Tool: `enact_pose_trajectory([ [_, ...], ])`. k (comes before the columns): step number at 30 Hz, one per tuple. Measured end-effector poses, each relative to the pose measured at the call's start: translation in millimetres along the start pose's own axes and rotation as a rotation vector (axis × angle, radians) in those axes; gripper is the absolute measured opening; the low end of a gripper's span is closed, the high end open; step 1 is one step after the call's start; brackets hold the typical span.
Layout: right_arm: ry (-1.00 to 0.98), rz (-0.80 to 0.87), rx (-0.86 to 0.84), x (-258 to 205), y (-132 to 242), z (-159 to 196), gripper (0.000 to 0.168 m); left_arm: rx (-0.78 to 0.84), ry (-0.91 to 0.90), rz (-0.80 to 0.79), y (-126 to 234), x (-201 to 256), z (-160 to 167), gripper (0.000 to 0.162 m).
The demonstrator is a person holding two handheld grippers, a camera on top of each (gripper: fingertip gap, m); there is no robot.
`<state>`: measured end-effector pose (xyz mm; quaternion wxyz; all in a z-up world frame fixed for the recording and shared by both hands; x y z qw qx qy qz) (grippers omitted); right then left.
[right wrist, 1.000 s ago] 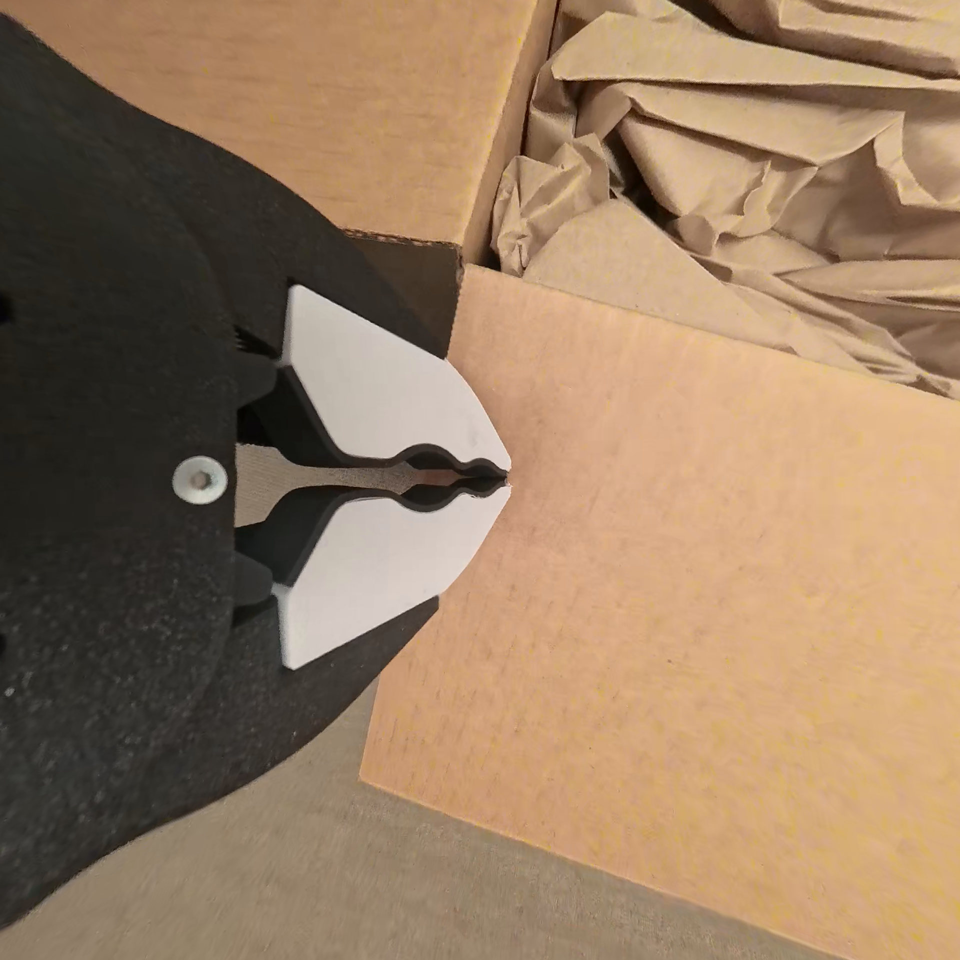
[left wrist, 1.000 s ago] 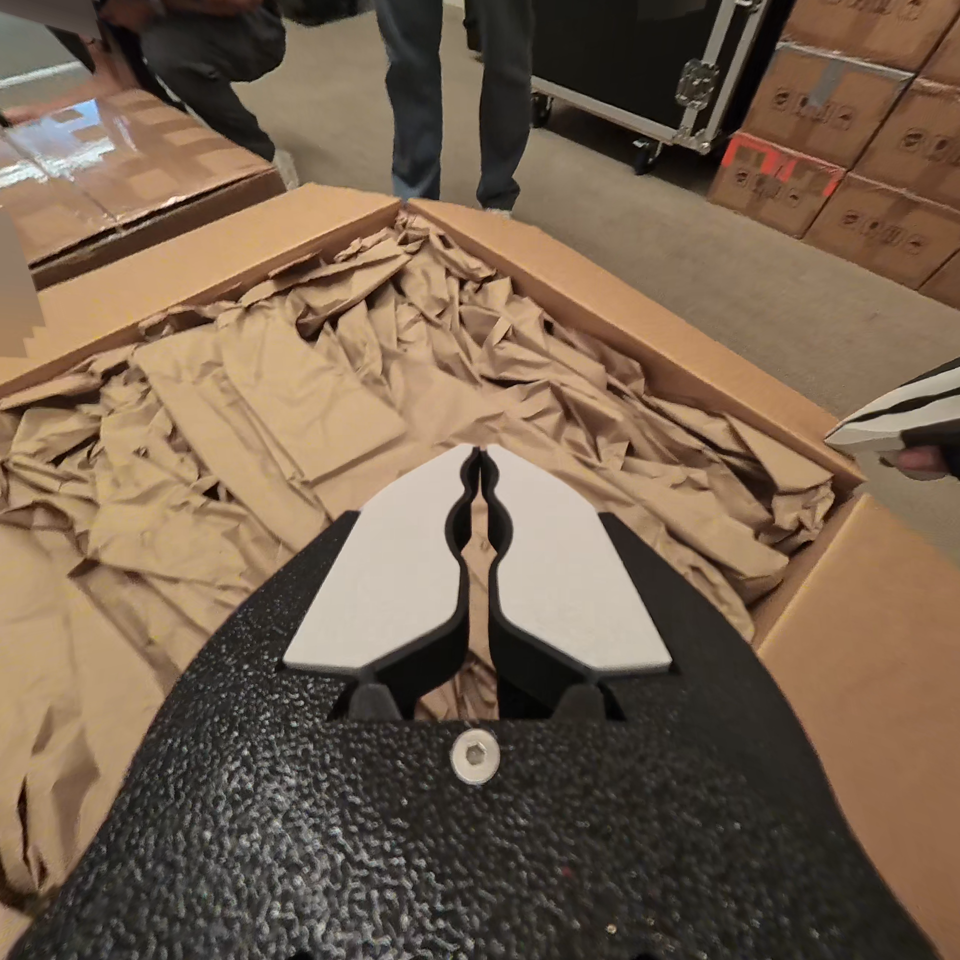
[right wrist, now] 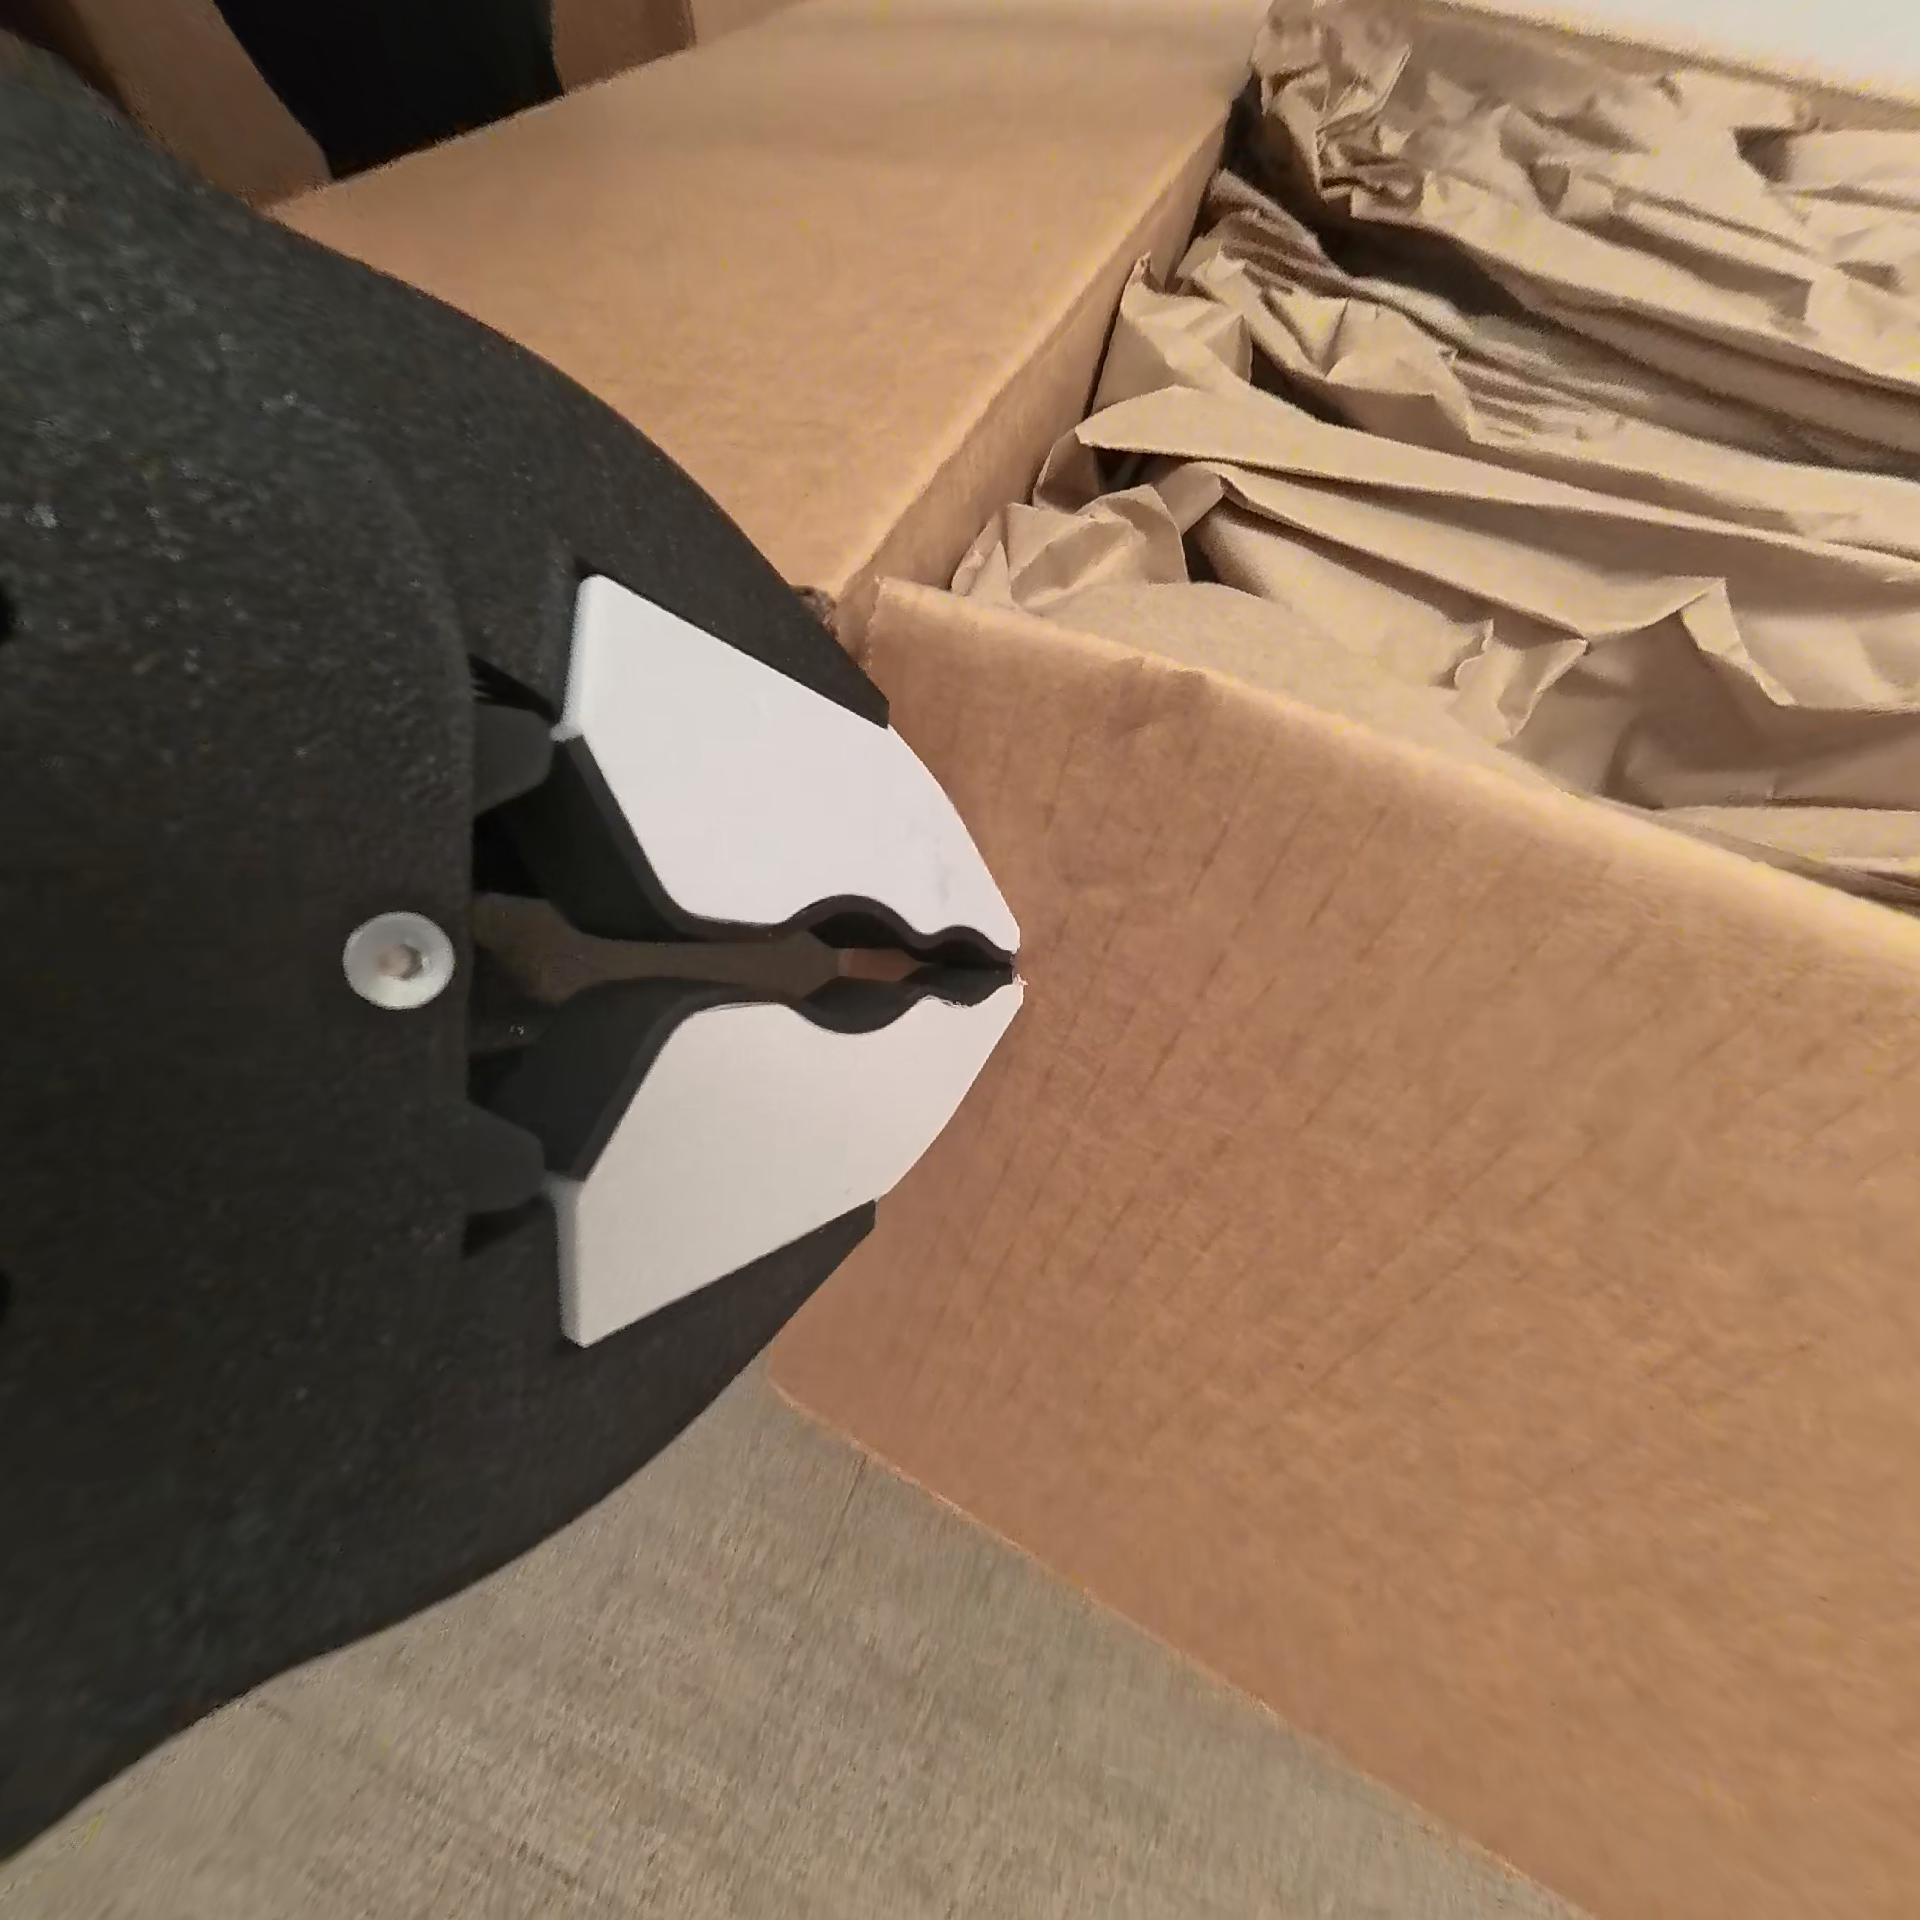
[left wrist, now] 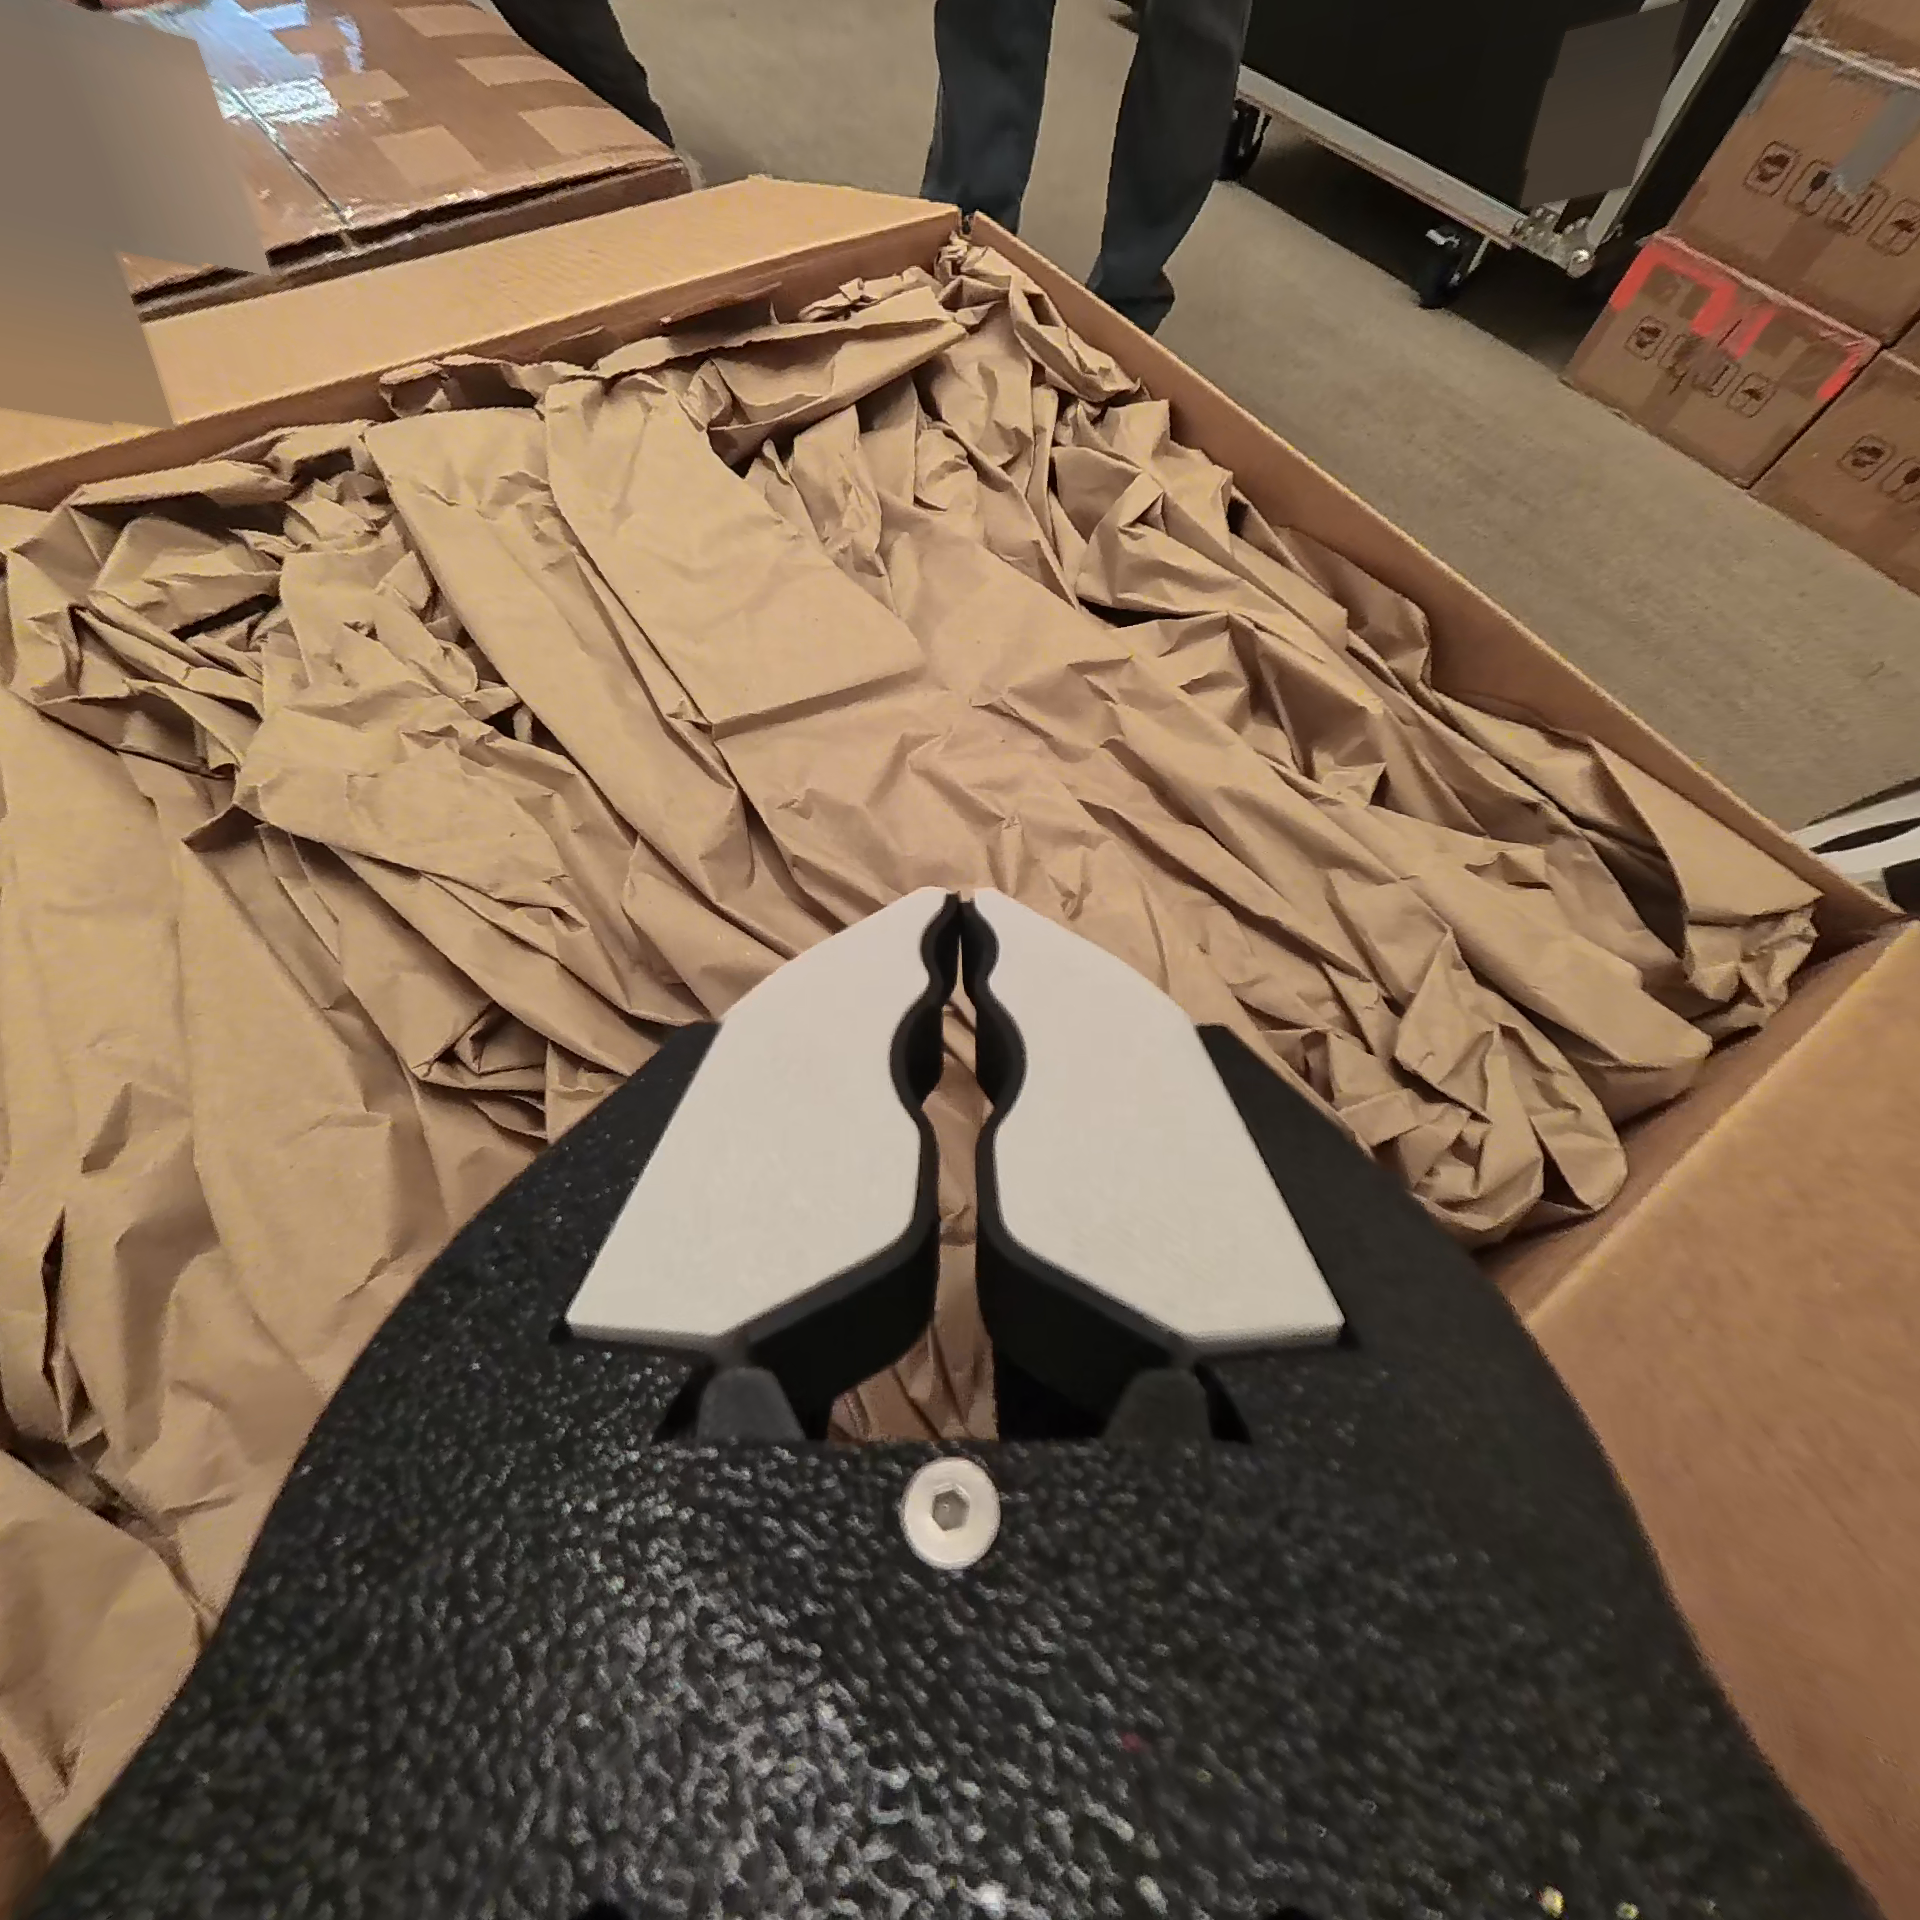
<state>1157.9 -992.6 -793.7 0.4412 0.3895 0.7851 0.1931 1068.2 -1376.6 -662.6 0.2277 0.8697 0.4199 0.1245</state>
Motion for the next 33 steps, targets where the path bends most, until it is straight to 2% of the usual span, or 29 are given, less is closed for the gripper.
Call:
enact_pose_trajectory([
  [5,0.019,-0.059,-0.016,5.8,0.4,-1.7,0.0,0.003,0.008,-0.001,-2.4,4.9,1.1,0.0],
  [9,0.171,0.04,-0.108,11.5,17.7,-12.0,0.0,-0.006,0.032,-0.025,6.8,2.9,-4.0,0.0],
  [14,0.224,0.177,-0.095,11.1,55.8,-27.2,0.0,0.018,0.067,-0.04,30.5,-15.8,-17.1,0.0],
  [15,0.236,0.208,-0.09,6.7,62.4,-31.5,0.003,0.013,0.071,-0.042,35.8,-21.1,-18.0,0.003],
  [18,0.284,0.307,-0.05,-17.4,79.1,-51.0,0.047,-0.014,0.035,-0.053,55.0,-34.6,-17.6,0.009],
  [21,0.372,0.288,0.075,-66.9,82.9,-77.9,0.059,-0.03,0.016,-0.046,76.6,-41.7,-12.4,0.023],
  [25,0.528,0.16,0.062,-140.7,43.3,-94.8,0.066,-0.066,0.049,-0.04,101.6,-47.3,5.7,0.044],
  [30,0.771,-0.004,-0.123,-211.2,-42.9,-81.0,0.085,-0.115,0.098,-0.073,132.3,-49.6,33.3,0.051],
  [33,0.891,-0.026,-0.166,-239.2,-82.0,-75.1,0.082,-0.13,0.121,-0.089,151.3,-48.8,47.6,0.051],
])
Point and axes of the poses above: each gripper's, where its closed fingertips meet, y back along the fingers, z out of its underside, x = y × z across the jaws, the point moved 9 cm from there along y, back along the fingers, and after that the axes turned 1 degree about -y, right-handed, at the moved point
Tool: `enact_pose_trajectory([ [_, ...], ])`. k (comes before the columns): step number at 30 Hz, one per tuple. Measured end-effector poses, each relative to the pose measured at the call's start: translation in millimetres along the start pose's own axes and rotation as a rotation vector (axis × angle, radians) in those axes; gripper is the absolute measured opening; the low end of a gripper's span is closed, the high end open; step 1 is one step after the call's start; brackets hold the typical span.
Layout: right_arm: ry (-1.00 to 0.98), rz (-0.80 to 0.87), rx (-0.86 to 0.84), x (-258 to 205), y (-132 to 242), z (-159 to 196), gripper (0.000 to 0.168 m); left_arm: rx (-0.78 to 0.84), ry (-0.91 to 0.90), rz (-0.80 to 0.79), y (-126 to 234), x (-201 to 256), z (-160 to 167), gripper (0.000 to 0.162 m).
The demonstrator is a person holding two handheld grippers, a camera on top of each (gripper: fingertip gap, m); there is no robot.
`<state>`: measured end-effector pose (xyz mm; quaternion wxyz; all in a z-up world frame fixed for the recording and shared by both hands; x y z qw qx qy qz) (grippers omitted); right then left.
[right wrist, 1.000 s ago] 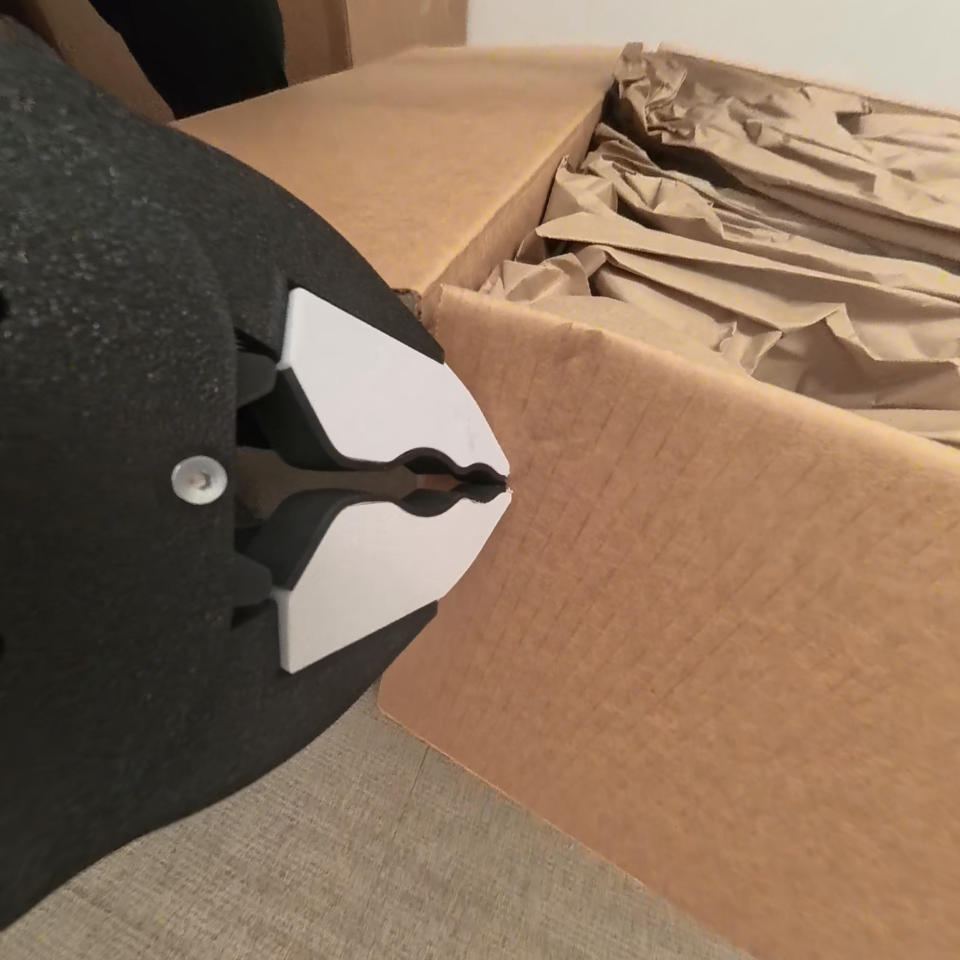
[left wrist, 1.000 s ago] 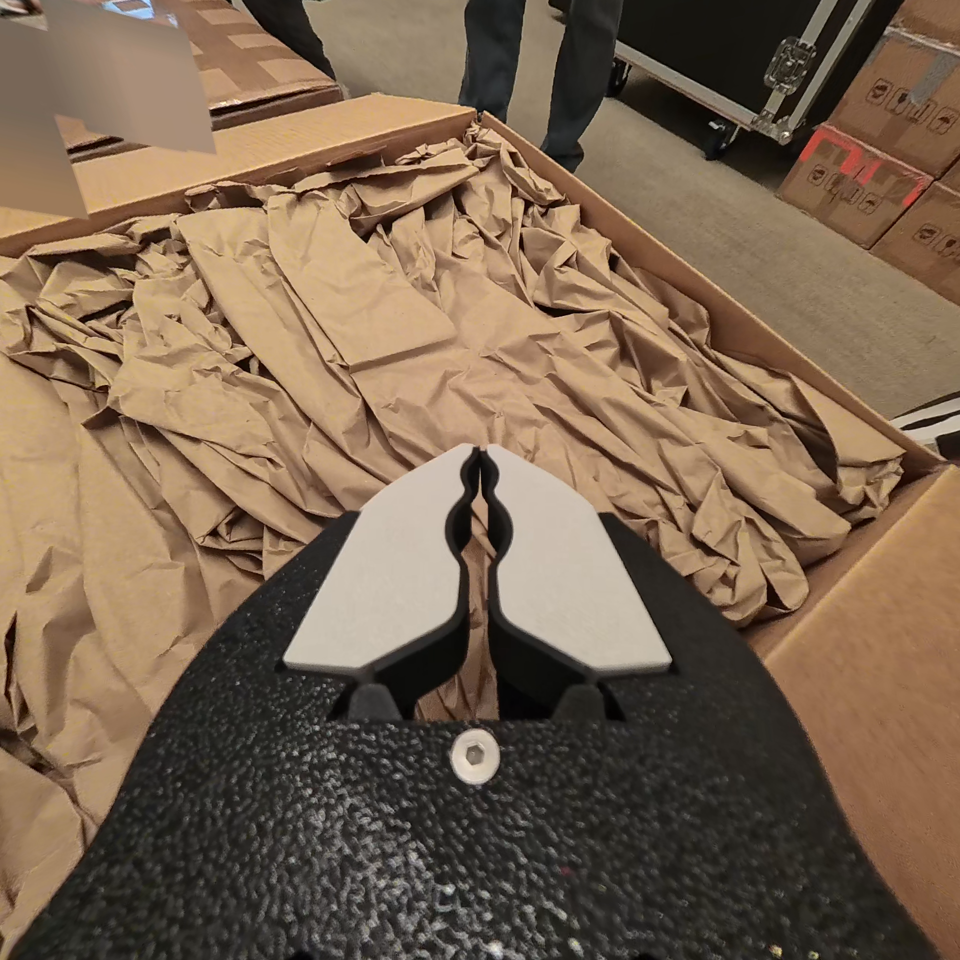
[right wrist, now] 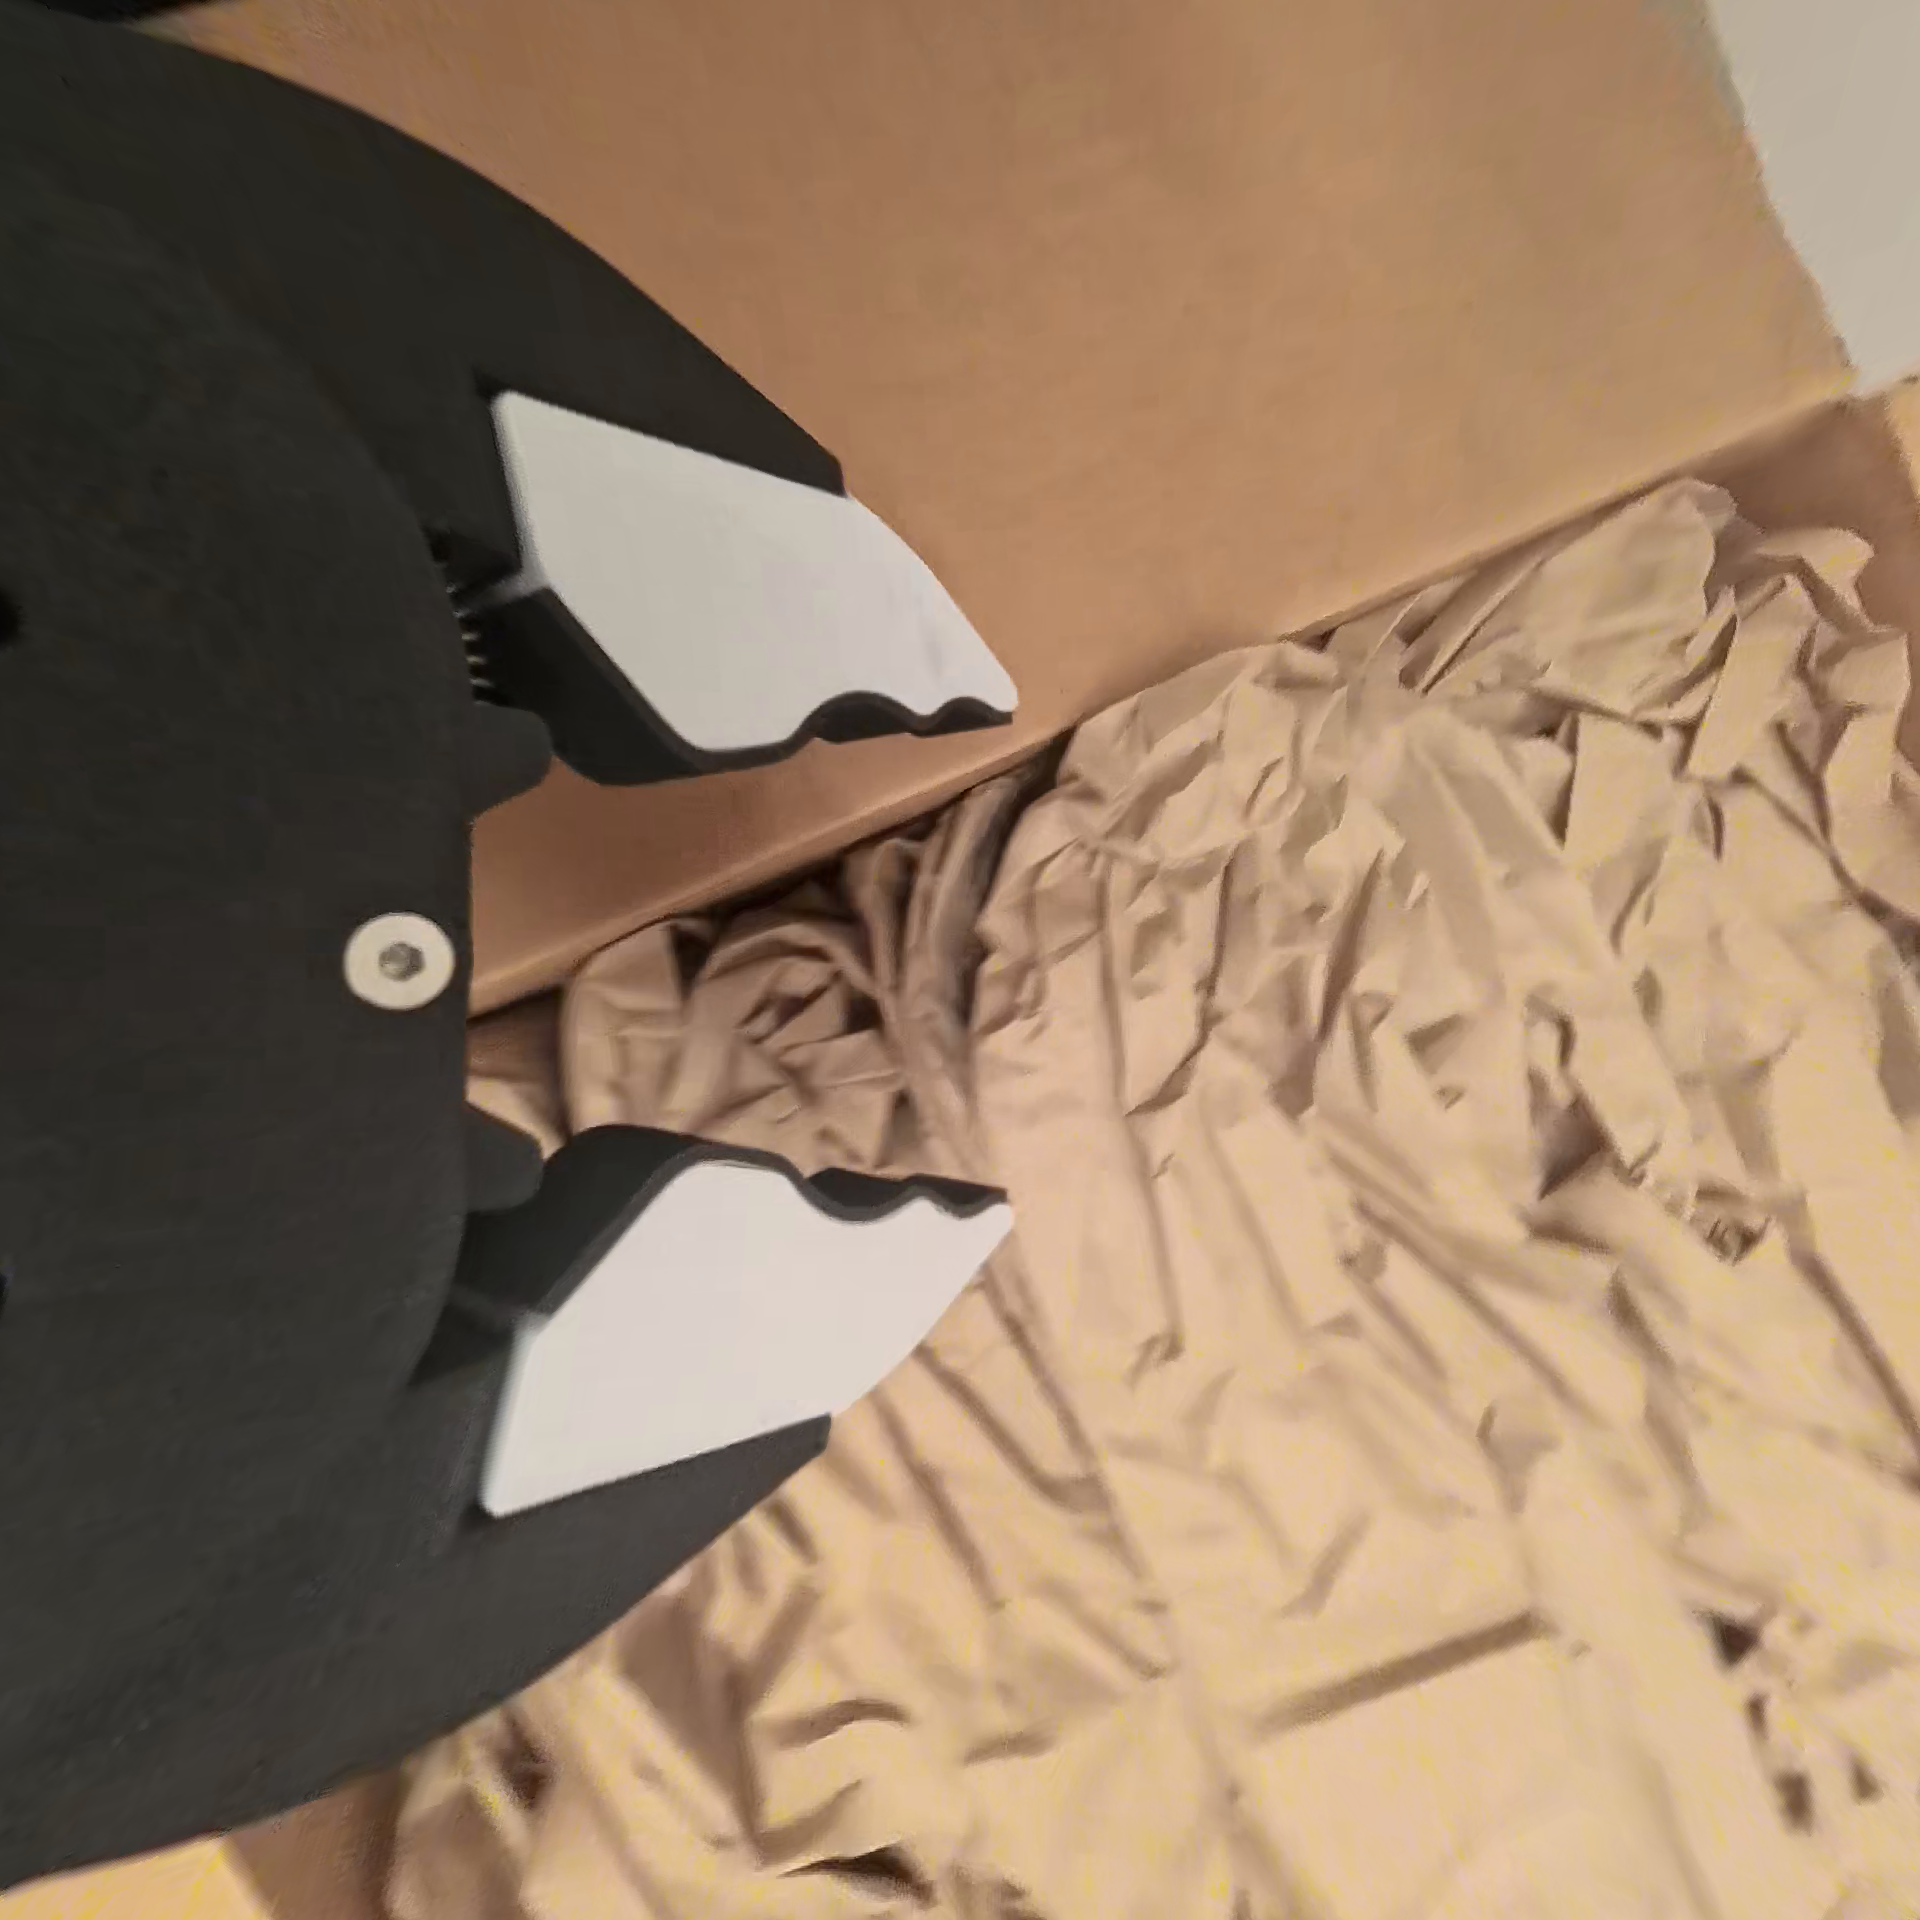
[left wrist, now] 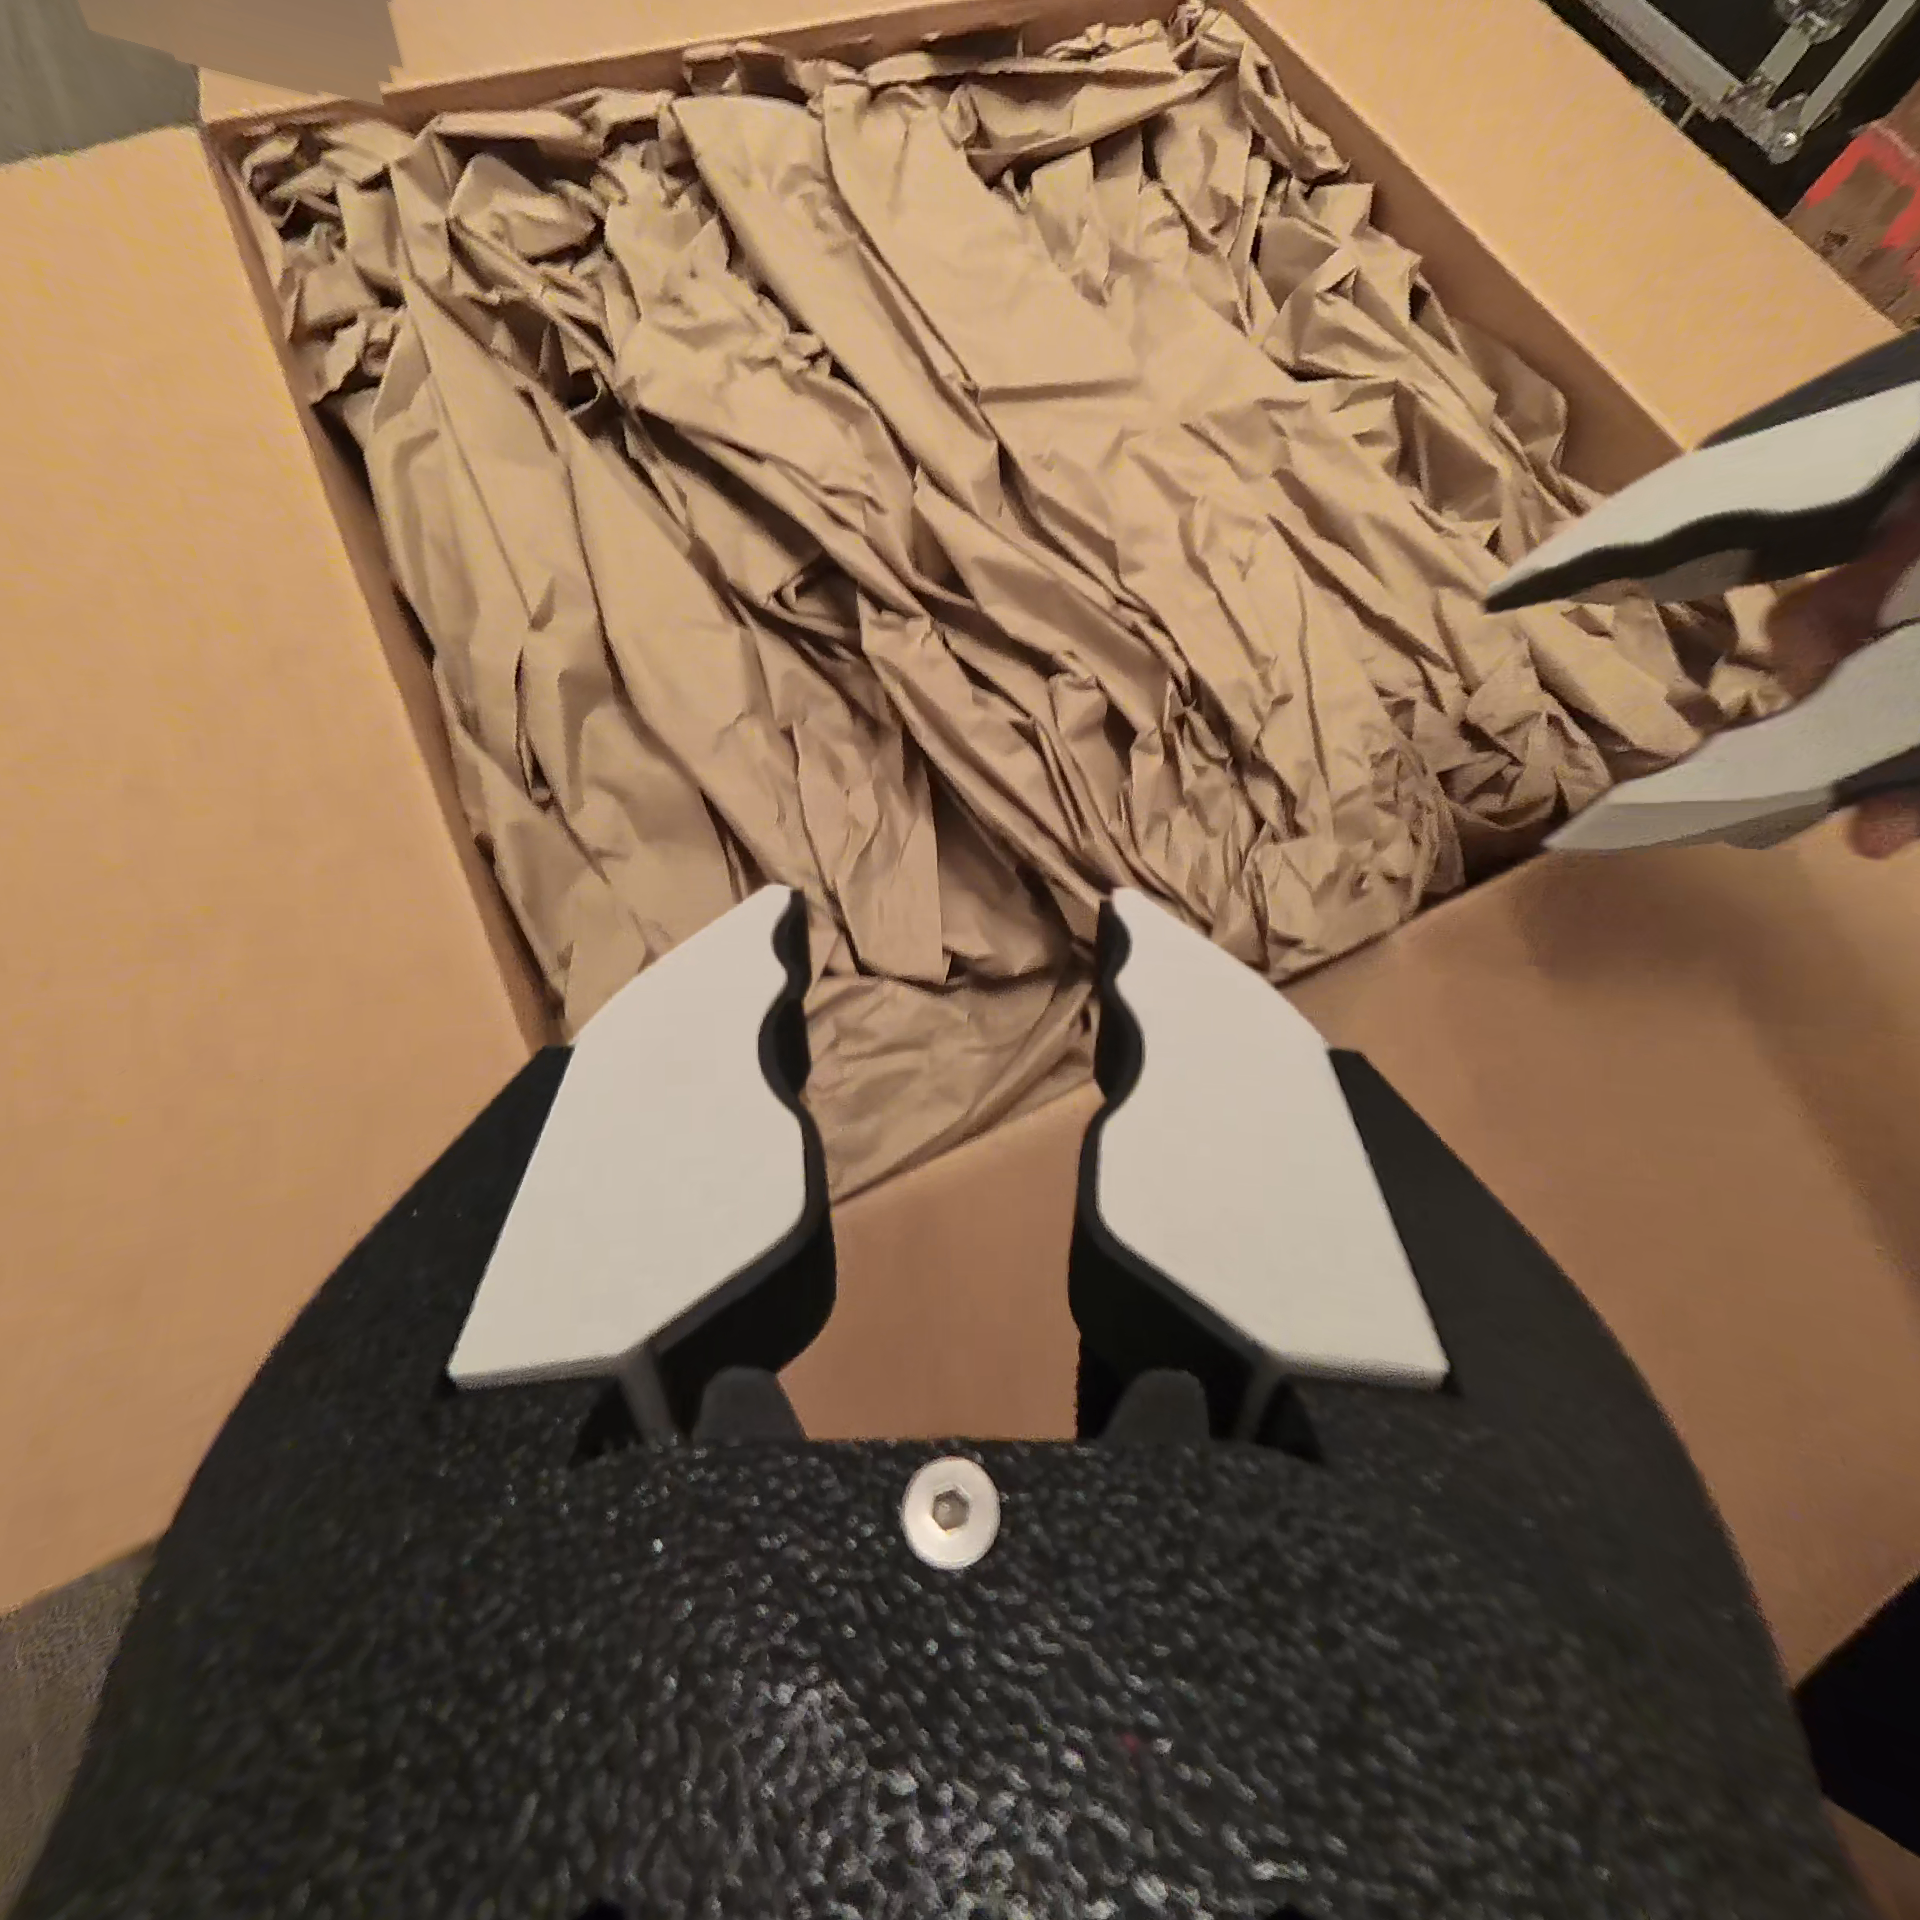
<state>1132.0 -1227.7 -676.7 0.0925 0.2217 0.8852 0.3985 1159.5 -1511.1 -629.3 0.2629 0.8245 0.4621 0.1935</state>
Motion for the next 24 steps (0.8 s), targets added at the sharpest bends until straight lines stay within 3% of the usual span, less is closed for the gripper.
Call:
enact_pose_trajectory([
  [5,0.201,-0.003,-0.089,-11.4,-37.9,-11.4,0.076,-0.031,0.045,-0.033,24.0,-6.8,25.3,0.049],
  [15,0.567,-0.096,-0.172,7.4,-56.5,9.7,0.061,-0.071,0.112,-0.096,69.9,-25.9,66.4,0.042],
  [20,0.739,-0.074,-0.224,-5.2,-89.7,-3.4,0.062,-0.069,0.139,-0.122,82.9,-33.7,70.4,0.04],
  [24,0.748,-0.056,-0.255,-7.2,-97.0,-8.2,0.058,-0.061,0.152,-0.135,86.9,-39.8,70.3,0.039],
])
Point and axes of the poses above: each gripper's, where its closed fingertips meet, y back along the fingers, z out of its underside, x = y × z across the jaws, the point moved 9 cm from there along y, back along the fingers, and after that the axes turned 1 degree about -y, right-handed, at the moved point
